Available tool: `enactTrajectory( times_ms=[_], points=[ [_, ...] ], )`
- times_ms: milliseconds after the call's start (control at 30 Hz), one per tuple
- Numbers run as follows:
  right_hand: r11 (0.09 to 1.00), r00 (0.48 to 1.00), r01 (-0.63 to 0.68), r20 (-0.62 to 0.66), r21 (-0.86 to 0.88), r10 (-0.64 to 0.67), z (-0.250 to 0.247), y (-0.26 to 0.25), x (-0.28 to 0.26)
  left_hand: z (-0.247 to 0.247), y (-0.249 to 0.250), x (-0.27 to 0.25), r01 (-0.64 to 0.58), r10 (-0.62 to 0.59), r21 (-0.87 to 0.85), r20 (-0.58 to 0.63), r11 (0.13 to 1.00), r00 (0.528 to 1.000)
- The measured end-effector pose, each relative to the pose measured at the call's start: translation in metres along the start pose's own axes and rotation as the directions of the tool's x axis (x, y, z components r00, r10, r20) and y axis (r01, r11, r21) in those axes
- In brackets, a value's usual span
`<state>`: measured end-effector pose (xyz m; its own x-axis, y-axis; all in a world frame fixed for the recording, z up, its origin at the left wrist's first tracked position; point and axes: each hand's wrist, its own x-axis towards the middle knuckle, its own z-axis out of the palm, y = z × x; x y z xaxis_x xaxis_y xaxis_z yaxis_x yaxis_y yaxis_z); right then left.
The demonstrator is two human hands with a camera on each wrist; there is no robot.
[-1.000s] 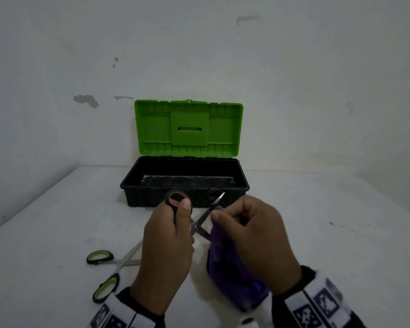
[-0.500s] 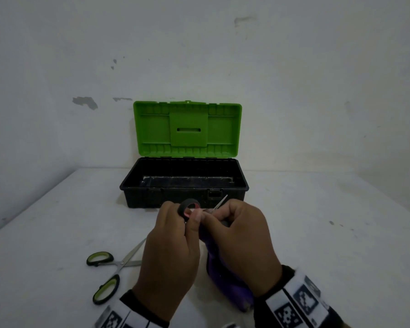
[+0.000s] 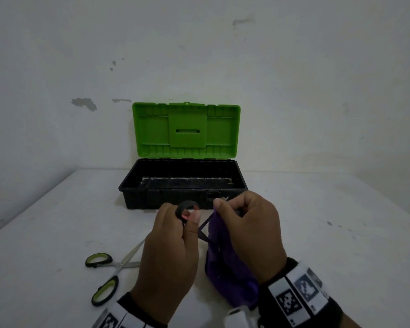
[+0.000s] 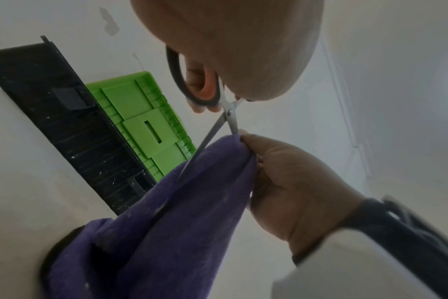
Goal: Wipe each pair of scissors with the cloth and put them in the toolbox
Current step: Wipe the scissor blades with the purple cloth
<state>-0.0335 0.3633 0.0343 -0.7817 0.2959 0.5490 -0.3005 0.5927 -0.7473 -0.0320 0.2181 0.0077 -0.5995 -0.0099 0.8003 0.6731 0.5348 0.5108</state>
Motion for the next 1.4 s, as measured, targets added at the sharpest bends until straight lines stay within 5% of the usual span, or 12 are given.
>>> enactTrajectory(
  times_ms=[233, 400, 600, 733, 967, 1233, 1400],
  points=[
    [1.0, 0.995, 0.018, -0.098, -0.023, -0.02, -0.002, 0.005, 0.005, 0.0, 0.001, -0.001, 0.025, -0.025, -0.027, 0.006, 0.999, 1.0],
    [0.996, 0.995, 0.094, -0.025, -0.001, -0.094, 0.002, 0.0, -0.008, -0.003, 0.0, -0.002, 0.084, -0.084, -0.045, 0.001, 0.995, 0.996],
    [0.991, 0.982, -0.133, -0.132, 0.004, 0.133, -0.014, 0.024, 0.027, -0.008, 0.004, -0.003, 0.146, -0.145, -0.045, 0.025, 0.988, 0.989],
    [0.99, 0.986, -0.124, -0.106, 0.073, 0.132, -0.024, 0.018, 0.025, -0.01, -0.001, 0.002, 0.241, -0.238, -0.077, 0.041, 0.967, 0.97],
    [0.995, 0.996, 0.085, -0.006, 0.047, -0.085, -0.006, -0.003, -0.01, -0.005, 0.011, 0.012, 0.641, -0.594, -0.242, 0.241, 0.728, 0.767],
    [0.99, 0.926, 0.129, 0.352, 0.051, -0.138, -0.007, -0.007, -0.025, -0.008, 0.01, 0.019, 0.757, -0.71, -0.273, 0.264, 0.594, 0.653],
    [0.991, 0.935, 0.1, 0.333, 0.088, -0.123, -0.01, -0.008, -0.026, -0.007, 0.012, 0.019, 0.801, -0.74, -0.299, 0.313, 0.518, 0.595]
  ],
)
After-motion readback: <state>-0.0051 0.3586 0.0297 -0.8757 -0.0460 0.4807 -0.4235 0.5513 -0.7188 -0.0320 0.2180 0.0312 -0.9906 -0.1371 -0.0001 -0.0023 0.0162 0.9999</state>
